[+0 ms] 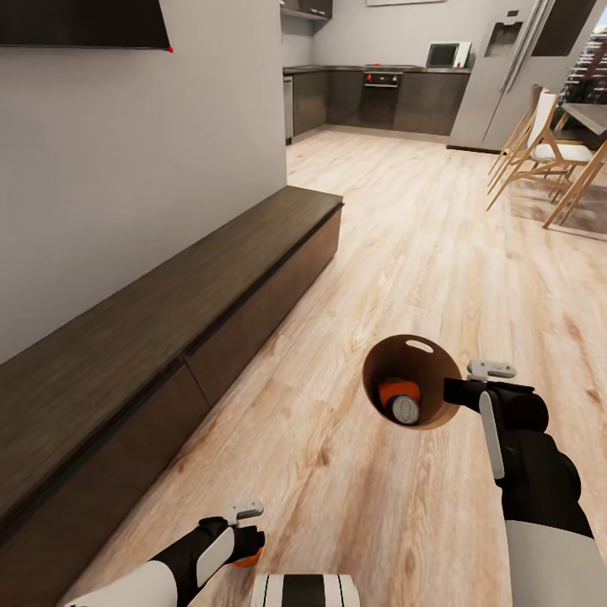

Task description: Put the three can of soda from the living room inside the tash can in the kitchen.

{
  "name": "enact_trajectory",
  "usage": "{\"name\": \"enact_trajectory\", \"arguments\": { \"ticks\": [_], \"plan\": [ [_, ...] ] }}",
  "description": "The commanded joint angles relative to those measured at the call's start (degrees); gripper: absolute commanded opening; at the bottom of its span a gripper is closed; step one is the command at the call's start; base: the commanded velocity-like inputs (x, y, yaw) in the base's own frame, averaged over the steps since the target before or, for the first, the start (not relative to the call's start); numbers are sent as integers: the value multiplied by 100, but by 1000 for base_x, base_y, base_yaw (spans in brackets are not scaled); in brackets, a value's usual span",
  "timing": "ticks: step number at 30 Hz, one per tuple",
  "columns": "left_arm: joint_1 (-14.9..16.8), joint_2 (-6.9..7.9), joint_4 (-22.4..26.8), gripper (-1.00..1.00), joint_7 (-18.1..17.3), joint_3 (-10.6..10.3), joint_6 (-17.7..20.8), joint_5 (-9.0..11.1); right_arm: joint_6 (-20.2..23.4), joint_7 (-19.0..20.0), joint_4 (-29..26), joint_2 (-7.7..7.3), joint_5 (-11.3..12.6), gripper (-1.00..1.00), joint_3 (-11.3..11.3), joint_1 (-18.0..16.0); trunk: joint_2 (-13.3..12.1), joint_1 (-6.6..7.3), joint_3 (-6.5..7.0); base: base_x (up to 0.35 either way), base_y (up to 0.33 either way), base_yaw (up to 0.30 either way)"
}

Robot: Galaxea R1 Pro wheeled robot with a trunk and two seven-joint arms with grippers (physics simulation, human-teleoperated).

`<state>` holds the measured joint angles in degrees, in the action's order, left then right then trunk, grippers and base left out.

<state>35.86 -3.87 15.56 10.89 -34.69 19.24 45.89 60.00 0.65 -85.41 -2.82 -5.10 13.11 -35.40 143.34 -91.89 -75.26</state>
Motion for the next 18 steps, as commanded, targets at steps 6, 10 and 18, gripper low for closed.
{"name": "enact_trajectory", "arguments": {
  "ticks": [6,10,18],
  "plan": [
    [0,0,0,100,-1,0,0,-1,0,32,-2,0,79,-100,-1,-2,3,-5,-44,0,0,0],
    [0,0,0,100,-3,1,1,-1,0,32,-2,0,79,-100,-1,-2,6,-10,-88,0,0,0],
    [0,0,0,100,-7,-1,1,-1,0,32,-2,0,79,-100,-1,-2,6,-10,-88,0,0,0]
  ]
}}
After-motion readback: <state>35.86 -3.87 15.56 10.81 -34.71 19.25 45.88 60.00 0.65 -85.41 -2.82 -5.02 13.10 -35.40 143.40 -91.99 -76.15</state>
